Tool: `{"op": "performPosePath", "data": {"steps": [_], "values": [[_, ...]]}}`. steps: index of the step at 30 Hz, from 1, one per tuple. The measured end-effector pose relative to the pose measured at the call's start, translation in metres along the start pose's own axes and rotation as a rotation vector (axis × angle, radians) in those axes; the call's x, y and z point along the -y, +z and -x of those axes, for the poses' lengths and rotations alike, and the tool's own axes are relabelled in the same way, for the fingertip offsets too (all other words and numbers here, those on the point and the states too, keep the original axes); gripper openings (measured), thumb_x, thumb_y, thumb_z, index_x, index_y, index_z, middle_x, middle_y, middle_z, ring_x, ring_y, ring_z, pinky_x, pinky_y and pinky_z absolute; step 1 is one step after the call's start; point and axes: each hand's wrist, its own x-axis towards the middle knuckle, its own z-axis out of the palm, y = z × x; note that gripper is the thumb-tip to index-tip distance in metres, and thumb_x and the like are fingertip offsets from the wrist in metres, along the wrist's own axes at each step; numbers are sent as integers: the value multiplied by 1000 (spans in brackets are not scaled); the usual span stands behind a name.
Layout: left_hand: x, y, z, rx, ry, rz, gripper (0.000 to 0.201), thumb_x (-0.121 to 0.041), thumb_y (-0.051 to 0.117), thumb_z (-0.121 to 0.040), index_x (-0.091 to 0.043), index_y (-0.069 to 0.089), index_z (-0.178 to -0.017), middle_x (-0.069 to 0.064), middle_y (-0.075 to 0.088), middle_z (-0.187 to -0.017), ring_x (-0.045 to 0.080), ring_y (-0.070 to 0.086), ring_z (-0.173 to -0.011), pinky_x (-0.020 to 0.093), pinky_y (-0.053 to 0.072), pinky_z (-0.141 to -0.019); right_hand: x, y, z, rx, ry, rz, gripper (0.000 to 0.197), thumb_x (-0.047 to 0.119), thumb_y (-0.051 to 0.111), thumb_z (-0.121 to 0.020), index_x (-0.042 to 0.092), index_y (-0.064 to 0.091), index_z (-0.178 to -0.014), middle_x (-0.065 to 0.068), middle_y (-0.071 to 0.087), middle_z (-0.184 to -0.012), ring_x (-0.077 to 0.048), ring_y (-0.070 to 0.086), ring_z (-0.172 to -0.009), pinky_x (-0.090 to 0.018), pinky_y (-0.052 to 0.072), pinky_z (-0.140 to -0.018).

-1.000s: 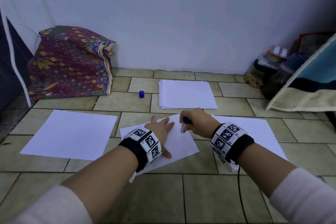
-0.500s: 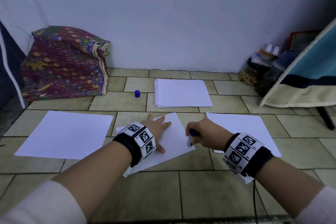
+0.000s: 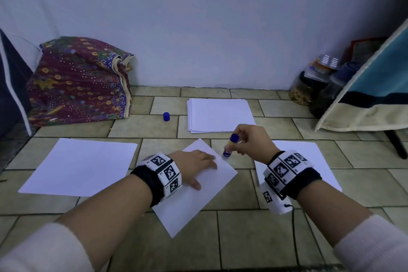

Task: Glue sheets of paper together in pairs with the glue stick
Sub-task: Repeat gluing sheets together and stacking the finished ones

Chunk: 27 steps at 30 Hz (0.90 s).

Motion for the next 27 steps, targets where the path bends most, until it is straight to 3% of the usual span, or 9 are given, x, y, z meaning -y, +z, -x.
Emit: {"op": "performPosePath", "data": {"steps": [4,9,12,16,19,22,27], "values": [[4,-3,4,-3,-110,-100,80,-55,60,-85,-32,20,-151,-2,14,-157,20,17,-143,42,33,-110,5,15,-16,-20,18,-40,26,24,81,-74,13,58,-82,0,65,-72,-9,57,-51,-18,48,-53],[17,0,14,-96,-252,-81,90,-61,64,-79,-9,31,-145,3,17,-156,19,25,-140,36,35,-107,16,29,-34,-47,-3,5,25,23,78,-77,12,59,-90,-6,63,-78,-19,57,-67,-31,51,-68],[21,7,14,-113,-342,49,93,-60,68,-76,-9,29,-143,4,29,-151,20,34,-134,38,40,-104,21,42,-46,-70,-33,51,22,18,74,-80,12,61,-97,-2,59,-86,-16,55,-74,-24,45,-67],[16,11,14,-121,-368,111,99,-55,67,-79,-6,17,-149,7,21,-156,22,28,-139,37,34,-108,32,59,-59,-57,-78,124,22,12,68,-83,8,62,-104,-3,60,-96,-13,53,-79,-16,39,-64],[15,10,15,-116,-367,116,103,-55,64,-82,-3,9,-151,8,12,-159,23,20,-143,36,28,-112,40,68,-69,-11,-54,176,24,8,68,-81,7,60,-103,-10,63,-103,-19,57,-83,-24,47,-70],[17,12,15,-120,-369,137,103,-55,67,-80,-3,13,-151,8,15,-158,23,21,-142,36,30,-110,47,71,-73,42,-58,284,26,7,66,-81,5,58,-106,-15,61,-107,-27,59,-92,-32,51,-77],[15,11,14,-132,-380,131,102,-54,67,-81,-4,13,-150,8,16,-157,23,23,-141,36,32,-108,54,67,-73,130,-88,429,25,5,66,-81,4,57,-104,-16,62,-107,-30,59,-95,-33,50,-75]]}}
